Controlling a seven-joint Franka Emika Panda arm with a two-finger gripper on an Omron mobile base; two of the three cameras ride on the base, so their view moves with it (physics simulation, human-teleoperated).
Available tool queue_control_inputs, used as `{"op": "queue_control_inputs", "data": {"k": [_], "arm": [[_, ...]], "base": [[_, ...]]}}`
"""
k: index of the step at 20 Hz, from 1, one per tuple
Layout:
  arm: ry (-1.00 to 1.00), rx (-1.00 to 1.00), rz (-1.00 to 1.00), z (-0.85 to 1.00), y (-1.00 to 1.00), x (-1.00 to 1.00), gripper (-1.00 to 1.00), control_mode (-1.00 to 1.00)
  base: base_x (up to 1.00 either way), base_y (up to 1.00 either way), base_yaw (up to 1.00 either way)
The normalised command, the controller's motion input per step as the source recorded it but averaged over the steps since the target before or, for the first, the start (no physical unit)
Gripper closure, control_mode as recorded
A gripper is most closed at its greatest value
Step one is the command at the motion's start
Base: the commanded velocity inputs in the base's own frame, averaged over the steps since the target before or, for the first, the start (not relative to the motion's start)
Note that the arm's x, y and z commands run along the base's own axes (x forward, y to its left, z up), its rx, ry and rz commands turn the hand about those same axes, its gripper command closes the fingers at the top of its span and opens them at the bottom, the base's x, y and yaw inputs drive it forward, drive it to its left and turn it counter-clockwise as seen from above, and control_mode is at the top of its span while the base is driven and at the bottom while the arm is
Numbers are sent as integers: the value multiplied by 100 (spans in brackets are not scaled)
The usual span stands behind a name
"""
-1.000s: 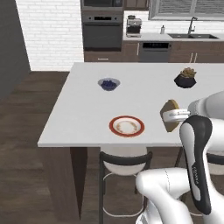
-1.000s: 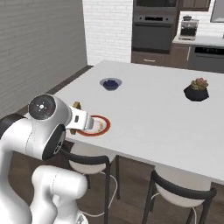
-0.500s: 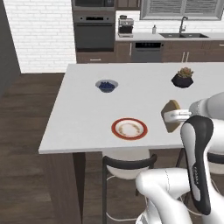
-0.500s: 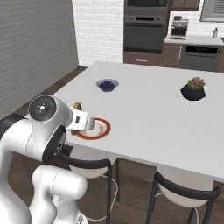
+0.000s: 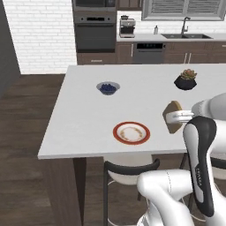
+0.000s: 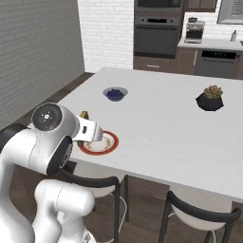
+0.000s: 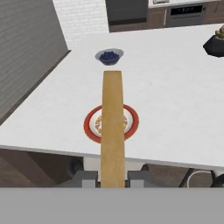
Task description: Start the toaster. Once the lever pops up, take the bread to the plate on the dining counter.
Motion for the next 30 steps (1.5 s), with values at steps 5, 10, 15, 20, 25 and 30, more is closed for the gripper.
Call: {"op": "queue_control_inputs", "data": {"k": [5, 10, 15, 20, 25, 30], "arm": [[0, 0, 0, -7, 0, 25, 100, -100], [0, 4, 4, -41, 2, 99, 100, -100], [0, 1, 3, -38, 14, 100, 100, -100], [6, 9, 1, -9, 2, 98, 100, -100], [33, 3, 0, 0, 1, 52, 100, -100], [24, 0, 0, 3, 9, 18, 100, -100]], "base": [[6, 0, 0], [0, 0, 0], [0, 0, 0], [0, 0, 0], [0, 0, 0], [0, 0, 0]]}}
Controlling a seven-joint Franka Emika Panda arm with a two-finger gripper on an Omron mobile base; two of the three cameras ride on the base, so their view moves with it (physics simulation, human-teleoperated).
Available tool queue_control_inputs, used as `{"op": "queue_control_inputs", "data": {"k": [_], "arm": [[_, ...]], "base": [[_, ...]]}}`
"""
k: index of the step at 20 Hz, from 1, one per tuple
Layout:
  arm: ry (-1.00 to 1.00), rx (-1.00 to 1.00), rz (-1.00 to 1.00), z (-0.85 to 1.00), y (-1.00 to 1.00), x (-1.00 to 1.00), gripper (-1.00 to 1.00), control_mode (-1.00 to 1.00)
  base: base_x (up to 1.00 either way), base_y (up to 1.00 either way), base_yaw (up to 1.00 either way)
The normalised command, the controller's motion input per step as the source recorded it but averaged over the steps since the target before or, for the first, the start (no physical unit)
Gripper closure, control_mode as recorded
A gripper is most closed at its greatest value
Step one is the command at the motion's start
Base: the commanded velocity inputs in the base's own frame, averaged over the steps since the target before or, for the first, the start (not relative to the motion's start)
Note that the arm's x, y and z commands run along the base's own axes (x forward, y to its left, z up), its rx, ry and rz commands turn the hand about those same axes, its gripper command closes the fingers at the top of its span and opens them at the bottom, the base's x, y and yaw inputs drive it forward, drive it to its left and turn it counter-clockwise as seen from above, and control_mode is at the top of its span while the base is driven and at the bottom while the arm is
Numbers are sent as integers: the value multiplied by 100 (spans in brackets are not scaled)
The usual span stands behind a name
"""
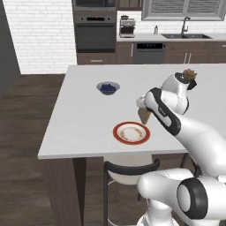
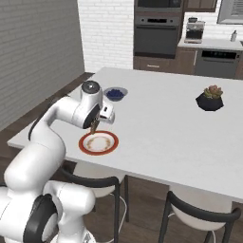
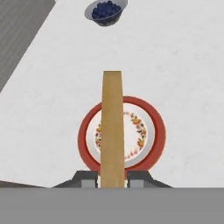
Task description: Start the toaster. Once the lever pops up, take the bread to the plate on the dining counter.
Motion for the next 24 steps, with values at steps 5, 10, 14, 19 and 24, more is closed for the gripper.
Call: {"op": "queue_control_inputs", "data": {"k": [5, 10, 14, 19, 24], "arm": [[-1, 5, 0, -34, 0, 0, 100, -100], [3, 7, 0, -38, 6, 5, 100, -100], [9, 15, 0, -11, 2, 0, 100, -100], [8, 19, 0, -5, 15, 0, 100, -100], [2, 11, 0, -46, 34, 8, 100, -100]], "base": [[0, 0, 0], [0, 0, 0], [0, 0, 0], [0, 0, 0], [0, 0, 0]]}}
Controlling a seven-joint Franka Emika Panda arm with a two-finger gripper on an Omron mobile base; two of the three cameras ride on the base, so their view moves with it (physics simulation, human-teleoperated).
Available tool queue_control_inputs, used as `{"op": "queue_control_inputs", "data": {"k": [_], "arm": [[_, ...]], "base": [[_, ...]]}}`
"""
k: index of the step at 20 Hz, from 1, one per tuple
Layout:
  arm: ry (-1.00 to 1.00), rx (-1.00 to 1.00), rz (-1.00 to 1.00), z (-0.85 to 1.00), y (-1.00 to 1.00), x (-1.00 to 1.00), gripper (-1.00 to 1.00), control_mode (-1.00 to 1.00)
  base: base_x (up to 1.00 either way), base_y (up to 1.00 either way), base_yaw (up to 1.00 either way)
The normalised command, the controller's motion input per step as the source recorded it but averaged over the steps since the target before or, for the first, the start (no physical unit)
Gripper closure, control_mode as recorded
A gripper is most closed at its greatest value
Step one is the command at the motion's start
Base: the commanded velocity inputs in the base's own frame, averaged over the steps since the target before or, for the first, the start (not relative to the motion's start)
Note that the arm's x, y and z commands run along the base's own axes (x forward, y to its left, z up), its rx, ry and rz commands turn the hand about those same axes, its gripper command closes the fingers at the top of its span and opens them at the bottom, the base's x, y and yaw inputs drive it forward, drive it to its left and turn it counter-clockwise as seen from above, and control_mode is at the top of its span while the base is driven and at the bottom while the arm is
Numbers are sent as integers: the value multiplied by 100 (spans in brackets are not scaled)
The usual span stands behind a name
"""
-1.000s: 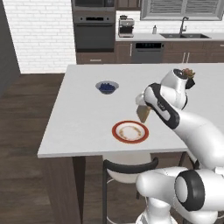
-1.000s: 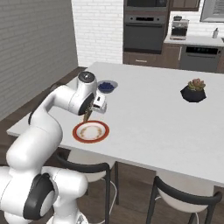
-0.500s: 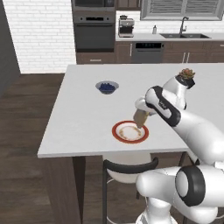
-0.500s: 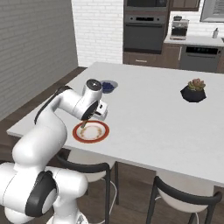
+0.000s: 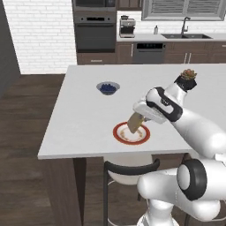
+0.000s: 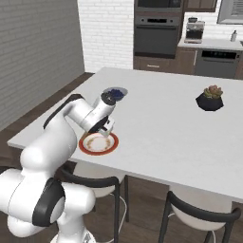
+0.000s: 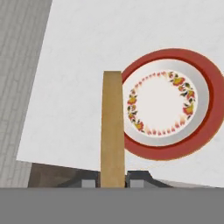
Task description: Start the toaster. Once the lever pops up, take the bread to the plate on the dining counter.
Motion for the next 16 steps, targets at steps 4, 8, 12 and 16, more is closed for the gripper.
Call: {"op": "queue_control_inputs", "data": {"k": [4, 8, 12, 16], "arm": [[-5, 2, -1, -44, 14, 10, 100, -100], [-12, 0, -7, -20, 0, 19, 100, -100], [-15, 0, -7, -25, 0, 27, 100, -100], [-9, 1, -4, -41, 0, 7, 100, -100]], "base": [[0, 0, 0], [0, 0, 0], [0, 0, 0], [0, 0, 0]]}}
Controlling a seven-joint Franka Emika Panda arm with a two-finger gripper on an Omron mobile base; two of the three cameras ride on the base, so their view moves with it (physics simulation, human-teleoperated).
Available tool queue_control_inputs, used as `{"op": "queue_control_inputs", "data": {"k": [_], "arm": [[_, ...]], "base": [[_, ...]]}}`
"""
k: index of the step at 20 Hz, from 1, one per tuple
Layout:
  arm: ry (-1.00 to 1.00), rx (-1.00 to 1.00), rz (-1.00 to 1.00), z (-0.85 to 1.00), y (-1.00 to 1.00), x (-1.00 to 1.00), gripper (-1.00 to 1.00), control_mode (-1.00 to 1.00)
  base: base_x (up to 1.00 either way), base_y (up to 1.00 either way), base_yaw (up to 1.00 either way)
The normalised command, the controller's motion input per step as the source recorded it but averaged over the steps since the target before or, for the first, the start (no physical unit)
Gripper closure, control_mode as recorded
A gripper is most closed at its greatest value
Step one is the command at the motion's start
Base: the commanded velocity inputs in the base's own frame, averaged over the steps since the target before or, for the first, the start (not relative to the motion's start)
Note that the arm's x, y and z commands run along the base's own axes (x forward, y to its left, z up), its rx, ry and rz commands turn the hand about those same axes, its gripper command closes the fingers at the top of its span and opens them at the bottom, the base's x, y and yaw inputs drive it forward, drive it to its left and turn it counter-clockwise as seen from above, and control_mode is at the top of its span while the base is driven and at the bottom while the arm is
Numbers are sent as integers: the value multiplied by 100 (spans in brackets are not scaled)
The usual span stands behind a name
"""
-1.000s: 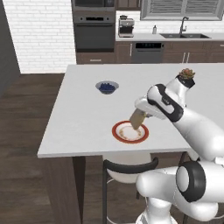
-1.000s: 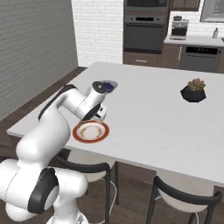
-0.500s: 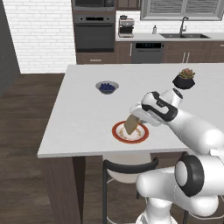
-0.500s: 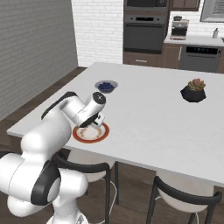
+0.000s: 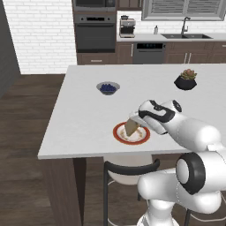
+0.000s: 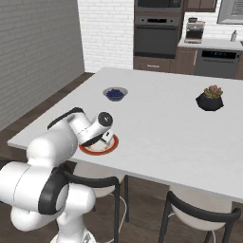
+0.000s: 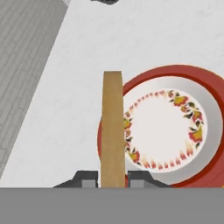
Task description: Start the toaster. Once the lever pops up, take the bread to the plate on the dining counter.
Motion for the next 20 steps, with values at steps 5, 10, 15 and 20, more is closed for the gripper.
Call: {"op": "queue_control_inputs", "data": {"k": [5, 10, 15, 20], "arm": [[0, 3, 0, -25, 3, 0, 100, -100], [9, 1, 0, 13, 1, 14, 100, -100], [22, 0, 0, 17, 0, 37, 100, -100], [7, 0, 0, -4, 0, 38, 100, -100]], "base": [[0, 0, 0], [0, 0, 0], [0, 0, 0], [0, 0, 0]]}}
